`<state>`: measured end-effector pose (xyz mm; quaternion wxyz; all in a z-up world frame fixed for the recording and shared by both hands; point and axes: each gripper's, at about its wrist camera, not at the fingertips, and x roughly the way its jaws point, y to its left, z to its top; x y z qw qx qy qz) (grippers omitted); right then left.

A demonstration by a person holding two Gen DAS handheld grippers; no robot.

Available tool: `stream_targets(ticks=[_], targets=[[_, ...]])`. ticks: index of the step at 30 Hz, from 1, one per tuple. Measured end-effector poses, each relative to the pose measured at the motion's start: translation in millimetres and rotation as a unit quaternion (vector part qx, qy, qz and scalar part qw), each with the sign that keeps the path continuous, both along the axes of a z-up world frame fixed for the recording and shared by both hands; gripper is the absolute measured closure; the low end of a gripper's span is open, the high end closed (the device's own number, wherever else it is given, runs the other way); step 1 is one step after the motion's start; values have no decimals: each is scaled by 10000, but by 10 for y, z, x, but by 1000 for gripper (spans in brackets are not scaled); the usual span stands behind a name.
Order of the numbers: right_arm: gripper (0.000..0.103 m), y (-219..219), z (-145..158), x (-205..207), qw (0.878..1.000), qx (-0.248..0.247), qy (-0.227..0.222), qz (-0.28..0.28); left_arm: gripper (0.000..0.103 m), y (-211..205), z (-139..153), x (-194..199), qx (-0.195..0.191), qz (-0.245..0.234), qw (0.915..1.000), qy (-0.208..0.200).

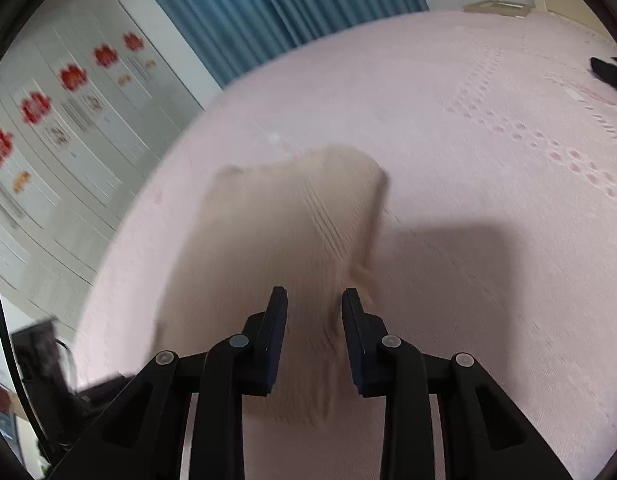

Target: Fold small clothes

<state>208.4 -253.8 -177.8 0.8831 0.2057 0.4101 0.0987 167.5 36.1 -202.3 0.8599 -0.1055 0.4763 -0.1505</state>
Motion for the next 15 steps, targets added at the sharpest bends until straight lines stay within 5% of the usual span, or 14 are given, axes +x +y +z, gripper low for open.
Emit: stream_targets(ticks=[2, 4, 5, 10, 12, 15], targets=[[74, 16, -17, 114, 10000, -76, 40, -18, 82, 49, -9, -11, -157, 34, 9999, 10], [90, 39, -127, 255, 9994, -193, 301, -22, 82, 85, -40, -25, -243, 60, 9997, 32], [90, 53, -165, 299, 9991, -225, 372, 15, 83, 114, -58, -28, -286, 70, 9995, 57], [92, -144, -118, 163, 9998, 139, -117, -93, 83, 193, -116, -57, -382, 55, 9992, 87], [93, -106, -285, 238, 9990, -270, 344, -136, 81, 201, -150, -58, -388, 14, 9991, 164], [91, -5, -256, 224, 9973, -674, 308, -22, 70, 250, -140, -100, -251, 17, 9994, 250]])
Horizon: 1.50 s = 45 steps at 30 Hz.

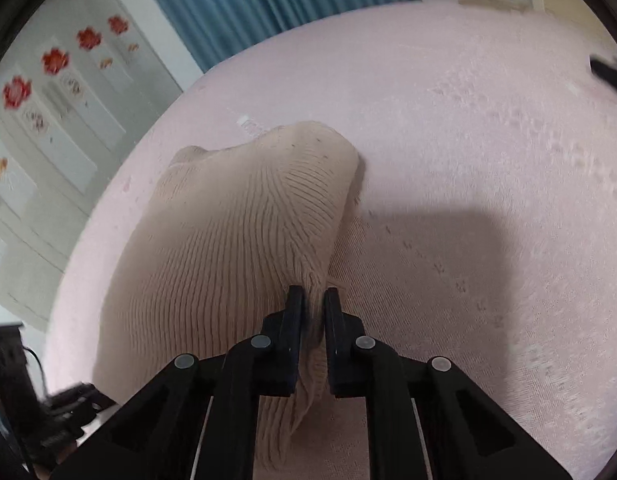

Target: Fold small clothes

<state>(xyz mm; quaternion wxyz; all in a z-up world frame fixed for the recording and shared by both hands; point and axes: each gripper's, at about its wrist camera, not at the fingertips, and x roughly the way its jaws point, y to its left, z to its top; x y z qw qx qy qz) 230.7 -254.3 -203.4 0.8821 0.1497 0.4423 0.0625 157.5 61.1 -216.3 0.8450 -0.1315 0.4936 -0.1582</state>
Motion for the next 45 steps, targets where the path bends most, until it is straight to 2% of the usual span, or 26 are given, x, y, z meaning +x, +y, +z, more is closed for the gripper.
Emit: stream_targets(ticks=[1, 3, 6, 8, 11, 13, 17, 21, 27, 34, 39, 45], targets=[[88, 21, 59, -4, 10000, -85, -39, 21, 67, 40, 6, -32, 65, 15, 10000, -7], [83, 45, 203, -13, 9997, -177, -168, 49, 66, 146, 32, -118, 240, 119, 9996, -66], [80, 74, 395, -21, 9978, -431, -492, 87, 66, 308, 182, -148, 18, 234, 9991, -347], [78, 104, 478, 44, 9965, -519, -609, 221, 66, 285, 332, 2, -124, 197, 9983, -543], [78, 176, 532, 181, 9958, -568, -599, 386, 68, 54, 537, 387, -143, 35, 9963, -850], [78, 201, 489, 296, 9962, -550, -463, 482, 68, -112, 571, 596, -95, -113, 9955, -932], [78, 209, 306, 464, 9960, -709, -226, 499, 68, -425, 409, 906, 442, -316, 9940, -947], [77, 174, 122, 526, 9957, -707, -118, 585, 68, -520, 285, 942, 911, -391, 9891, -1093], [78, 211, -22, 585, 9945, -815, -91, 658, 66, -483, 214, 980, 852, -264, 9896, -1129], [78, 191, -60, 594, 9955, -730, -24, 612, 66, -547, 184, 925, 973, -234, 9873, -1232], [78, 239, -80, 571, 9933, -934, -91, 675, 66, -581, 208, 846, 1147, -211, 9855, -1229], [73, 192, -65, 610, 9945, -840, 58, 631, 66, -498, 255, 713, 1006, -219, 9890, -1058]])
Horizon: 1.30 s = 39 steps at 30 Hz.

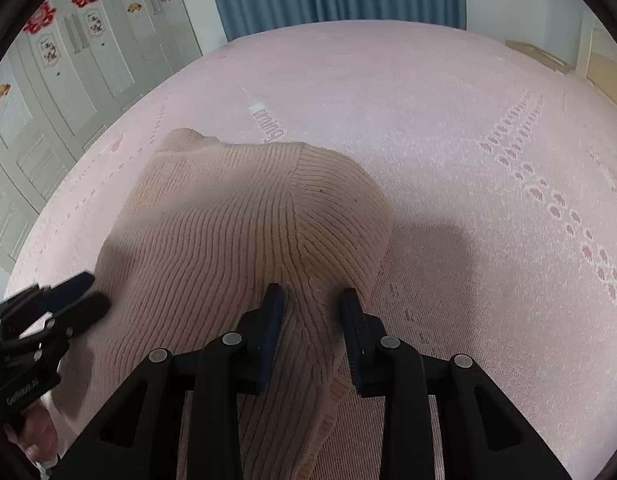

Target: Fold small clothes

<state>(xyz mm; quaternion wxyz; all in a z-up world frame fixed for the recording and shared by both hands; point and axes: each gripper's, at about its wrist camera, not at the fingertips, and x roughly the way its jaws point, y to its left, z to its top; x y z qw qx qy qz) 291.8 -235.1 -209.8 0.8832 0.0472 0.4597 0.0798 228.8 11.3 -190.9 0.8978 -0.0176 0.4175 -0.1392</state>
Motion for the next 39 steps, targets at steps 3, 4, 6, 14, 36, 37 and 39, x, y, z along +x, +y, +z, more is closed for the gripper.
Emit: stream_targets(ticks=[3, 4, 6, 14, 36, 37, 39], targets=[[57, -69, 44, 14, 9998, 37, 112, -149, 65, 44, 45, -67, 18, -184, 9998, 43], [57, -99, 82, 3, 9997, 137, 95, -162, 65, 65, 68, -59, -20, -226, 9997, 48], [58, -145, 188, -34, 9994, 308, -64, -145, 65, 128, 139, 25, -277, -269, 9992, 85], [65, -64, 45, 154, 9997, 38, -115, -190, 65, 80, 55, 774, -135, -171, 9996, 184], [63, -46, 52, -363, 9996, 162, -230, -36, 55, 133, 2, -34, -464, 56, 9987, 219], [63, -65, 35, -358, 9995, 210, -206, -69, 52, 143, -29, -49, -515, 104, 9983, 244], [62, -92, -9, -342, 9995, 273, -153, -110, 49, 167, -97, -40, -692, 200, 9968, 352]])
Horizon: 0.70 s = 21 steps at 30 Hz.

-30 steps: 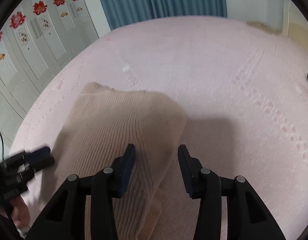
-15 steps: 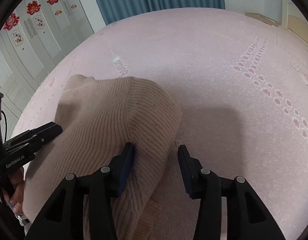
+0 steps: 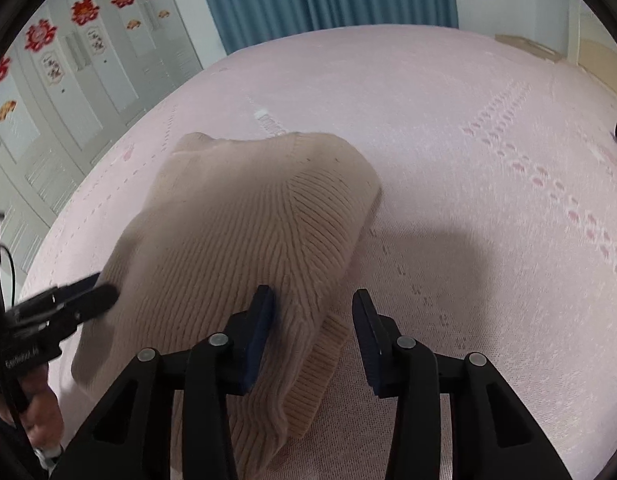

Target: Fold small clothes

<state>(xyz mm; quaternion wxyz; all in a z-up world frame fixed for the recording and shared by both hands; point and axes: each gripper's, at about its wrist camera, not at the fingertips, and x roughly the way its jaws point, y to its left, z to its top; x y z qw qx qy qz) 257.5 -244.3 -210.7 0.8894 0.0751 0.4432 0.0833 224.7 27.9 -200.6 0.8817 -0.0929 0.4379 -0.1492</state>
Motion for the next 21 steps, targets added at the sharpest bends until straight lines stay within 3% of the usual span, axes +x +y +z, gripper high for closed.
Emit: stream_targets(ticks=[2, 7, 15, 21], targets=[[59, -20, -47, 5, 10000, -53, 12, -24, 44, 14, -56, 22, -171, 51, 9998, 127], [58, -38, -37, -6, 9998, 8, 178, -60, 45, 58, -62, 38, -352, 144, 9989, 284], [58, 9, 97, -286, 9993, -133, 311, -167, 45, 72, 23, -221, -67, 201, 9984, 521], [58, 59, 191, -494, 9992, 185, 313, -175, 47, 209, 96, -499, 102, 303, 9985, 447]])
